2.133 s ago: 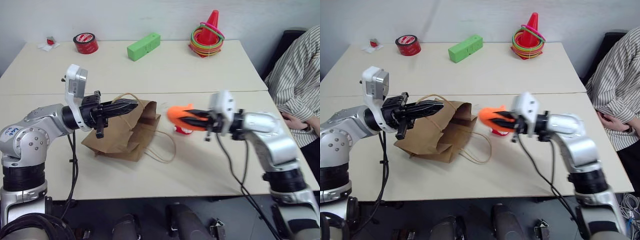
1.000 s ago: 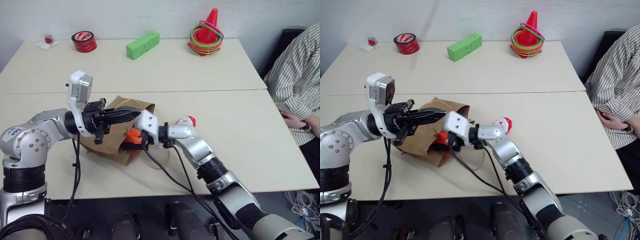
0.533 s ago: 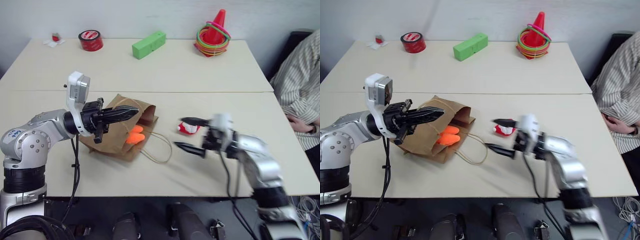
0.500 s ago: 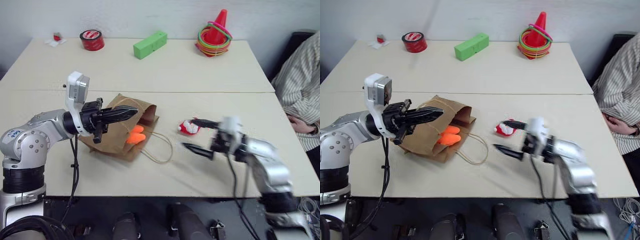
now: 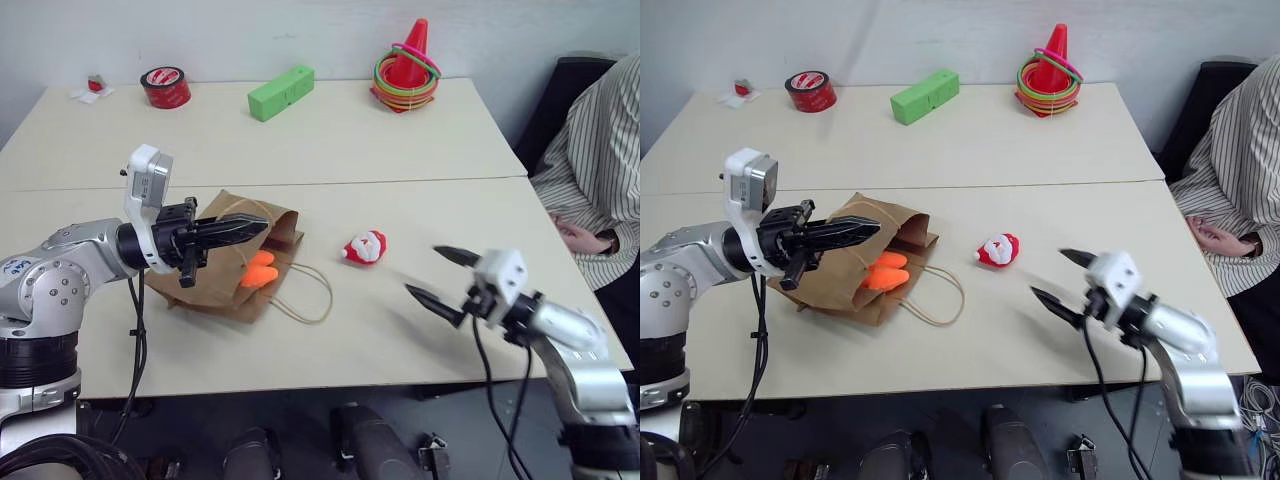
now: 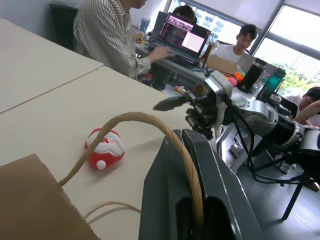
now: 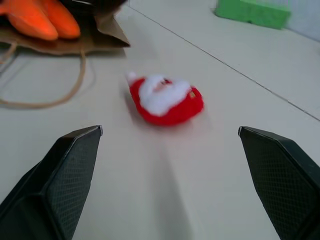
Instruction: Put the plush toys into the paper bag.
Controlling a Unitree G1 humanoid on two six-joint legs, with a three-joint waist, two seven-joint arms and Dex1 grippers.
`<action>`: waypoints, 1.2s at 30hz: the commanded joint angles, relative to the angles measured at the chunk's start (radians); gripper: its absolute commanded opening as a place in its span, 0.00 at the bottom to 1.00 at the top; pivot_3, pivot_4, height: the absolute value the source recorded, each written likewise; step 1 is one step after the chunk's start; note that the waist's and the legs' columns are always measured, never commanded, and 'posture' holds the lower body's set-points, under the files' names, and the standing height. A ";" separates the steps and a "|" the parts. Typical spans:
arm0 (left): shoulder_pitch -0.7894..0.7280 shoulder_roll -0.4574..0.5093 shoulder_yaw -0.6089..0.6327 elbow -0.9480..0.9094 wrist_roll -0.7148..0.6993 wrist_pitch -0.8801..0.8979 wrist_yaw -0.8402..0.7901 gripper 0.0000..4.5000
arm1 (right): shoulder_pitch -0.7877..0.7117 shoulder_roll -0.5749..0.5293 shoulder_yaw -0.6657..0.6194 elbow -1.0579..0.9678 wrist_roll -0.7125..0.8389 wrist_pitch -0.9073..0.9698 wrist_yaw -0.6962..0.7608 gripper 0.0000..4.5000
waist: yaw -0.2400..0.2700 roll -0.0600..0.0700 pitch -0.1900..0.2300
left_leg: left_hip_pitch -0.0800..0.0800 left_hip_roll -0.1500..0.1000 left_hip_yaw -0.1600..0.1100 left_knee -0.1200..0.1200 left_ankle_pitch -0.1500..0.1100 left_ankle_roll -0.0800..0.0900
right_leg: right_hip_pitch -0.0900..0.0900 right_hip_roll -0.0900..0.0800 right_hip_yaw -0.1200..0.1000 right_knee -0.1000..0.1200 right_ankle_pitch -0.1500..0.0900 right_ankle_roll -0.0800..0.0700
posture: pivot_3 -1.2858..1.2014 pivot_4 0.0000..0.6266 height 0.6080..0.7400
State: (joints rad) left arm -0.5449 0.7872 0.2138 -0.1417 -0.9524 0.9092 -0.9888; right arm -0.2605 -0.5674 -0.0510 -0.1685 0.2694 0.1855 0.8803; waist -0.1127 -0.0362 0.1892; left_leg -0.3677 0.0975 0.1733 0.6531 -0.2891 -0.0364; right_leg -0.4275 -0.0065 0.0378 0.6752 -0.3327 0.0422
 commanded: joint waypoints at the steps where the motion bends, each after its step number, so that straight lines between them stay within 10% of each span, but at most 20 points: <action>1: -0.025 0.016 -0.001 0.000 0.023 -0.029 -0.028 0.00 | -0.149 0.003 0.111 0.105 -0.078 0.053 0.009 0.99 | 0.003 0.000 0.000 | -0.001 0.000 0.000 -0.001 0.000 0.000 | -0.001 0.000 0.000 0.000 0.000 0.000 | 0.52 0.24 1.00; 6: -0.033 0.018 0.022 0.009 0.040 -0.058 -0.036 0.00 | -0.406 0.056 0.257 0.416 -0.211 0.089 -0.009 0.99 | 0.008 0.000 0.000 | -0.004 0.000 0.001 -0.003 0.000 0.000 | -0.003 0.000 0.000 -0.004 -0.002 0.001 | 0.52 0.24 1.00; 19: 0.020 0.026 0.096 -0.046 0.000 -0.143 -0.092 0.00 | -0.486 0.082 0.272 0.317 -0.076 0.179 0.207 0.16 | 0.012 0.000 0.000 | -0.004 0.000 0.001 0.000 -0.001 0.001 | -0.002 -0.001 -0.001 -0.002 -0.002 0.002 | 0.52 0.24 1.00; 26: -0.012 0.036 0.087 -0.025 -0.041 -0.070 -0.087 0.00 | -0.510 0.253 0.325 0.150 0.022 0.420 0.122 0.14 | 0.001 0.000 0.000 | -0.003 0.002 0.000 0.000 -0.001 0.000 | -0.003 0.000 -0.001 0.001 -0.002 0.001 | 0.52 0.24 1.00; 36: -0.042 -0.008 0.054 -0.063 -0.088 -0.024 -0.077 0.00 | -0.663 0.647 0.277 0.628 -0.108 0.180 -0.269 0.14 | -0.004 -0.001 0.000 | -0.004 0.000 0.001 0.000 -0.001 0.000 | -0.004 -0.001 -0.001 0.001 -0.002 0.001 | 0.52 0.24 1.00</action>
State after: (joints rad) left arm -0.5715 0.7795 0.2547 -0.1634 -1.0100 0.8833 -1.0667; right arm -0.8848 0.0555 0.2791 0.4335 0.1642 0.4350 0.6806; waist -0.1171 -0.0373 0.1890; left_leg -0.3725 0.0979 0.1739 0.6534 -0.2899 -0.0361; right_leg -0.4324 -0.0077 0.0369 0.6768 -0.3347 0.0430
